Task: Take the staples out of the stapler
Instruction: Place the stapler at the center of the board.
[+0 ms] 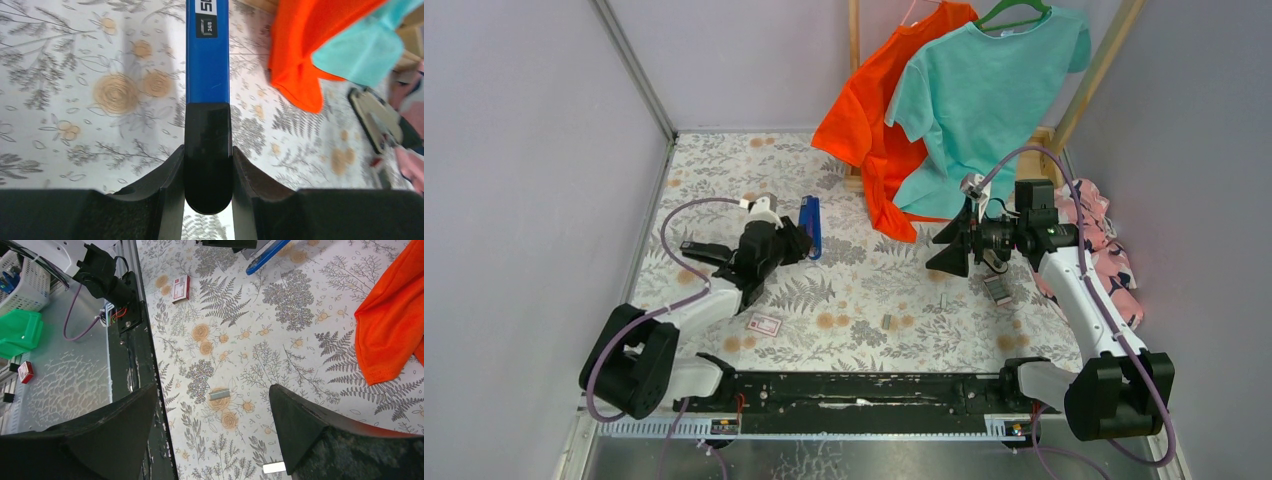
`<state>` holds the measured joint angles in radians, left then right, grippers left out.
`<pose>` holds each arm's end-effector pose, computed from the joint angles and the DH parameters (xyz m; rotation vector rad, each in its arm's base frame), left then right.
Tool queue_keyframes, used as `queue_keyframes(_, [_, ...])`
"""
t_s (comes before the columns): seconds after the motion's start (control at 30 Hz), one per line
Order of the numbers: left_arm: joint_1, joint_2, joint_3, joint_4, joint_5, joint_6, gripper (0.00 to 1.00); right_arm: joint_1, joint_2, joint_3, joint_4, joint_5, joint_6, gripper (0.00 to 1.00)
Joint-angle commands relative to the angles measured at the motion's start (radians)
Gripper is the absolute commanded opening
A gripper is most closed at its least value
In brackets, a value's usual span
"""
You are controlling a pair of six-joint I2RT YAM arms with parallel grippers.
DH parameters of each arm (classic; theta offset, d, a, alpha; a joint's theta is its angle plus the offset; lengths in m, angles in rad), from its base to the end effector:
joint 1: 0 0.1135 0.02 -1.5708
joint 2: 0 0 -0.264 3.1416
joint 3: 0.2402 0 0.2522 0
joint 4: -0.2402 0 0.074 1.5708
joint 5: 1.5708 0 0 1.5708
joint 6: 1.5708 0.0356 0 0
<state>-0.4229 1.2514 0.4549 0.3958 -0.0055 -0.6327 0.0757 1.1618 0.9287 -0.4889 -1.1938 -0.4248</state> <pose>0.2301 -0.1033 0.1882 -0.2168 2.0239 -0.6742 0.2294 0.0506 0.2999 -1.0278 1.6833 1.1139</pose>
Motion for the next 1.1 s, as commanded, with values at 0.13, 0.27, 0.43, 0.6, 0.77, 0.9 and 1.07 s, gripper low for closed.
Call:
queue_keyframes(0.13, [0.027,0.131,0.222,-0.144,-0.214,0.072,0.0,-0.012,-0.038,0.045,-0.007,0.0,-0.015,0.9])
queue_keyframes(0.27, [0.031,0.236,0.363,-0.279,-0.319,0.083,0.0,-0.013,-0.045,0.044,-0.006,-0.003,-0.014,0.9])
queue_keyframes(0.43, [0.033,0.379,0.526,-0.407,-0.409,0.081,0.0,-0.016,-0.052,0.044,-0.005,-0.004,-0.014,0.91])
queue_keyframes(0.6, [0.034,0.508,0.666,-0.483,-0.45,0.102,0.0,-0.022,-0.056,0.044,-0.004,-0.01,-0.012,0.9])
queue_keyframes(0.77, [0.045,0.629,0.806,-0.592,-0.474,0.137,0.09,-0.024,-0.06,0.043,-0.005,-0.012,-0.013,0.9])
queue_keyframes(0.9, [0.061,0.675,0.86,-0.607,-0.448,0.14,0.35,-0.027,-0.063,0.044,-0.006,-0.013,-0.012,0.91])
queue_keyframes(1.07, [0.07,0.692,0.895,-0.628,-0.431,0.142,0.59,-0.031,-0.067,0.045,-0.006,-0.018,-0.012,0.91])
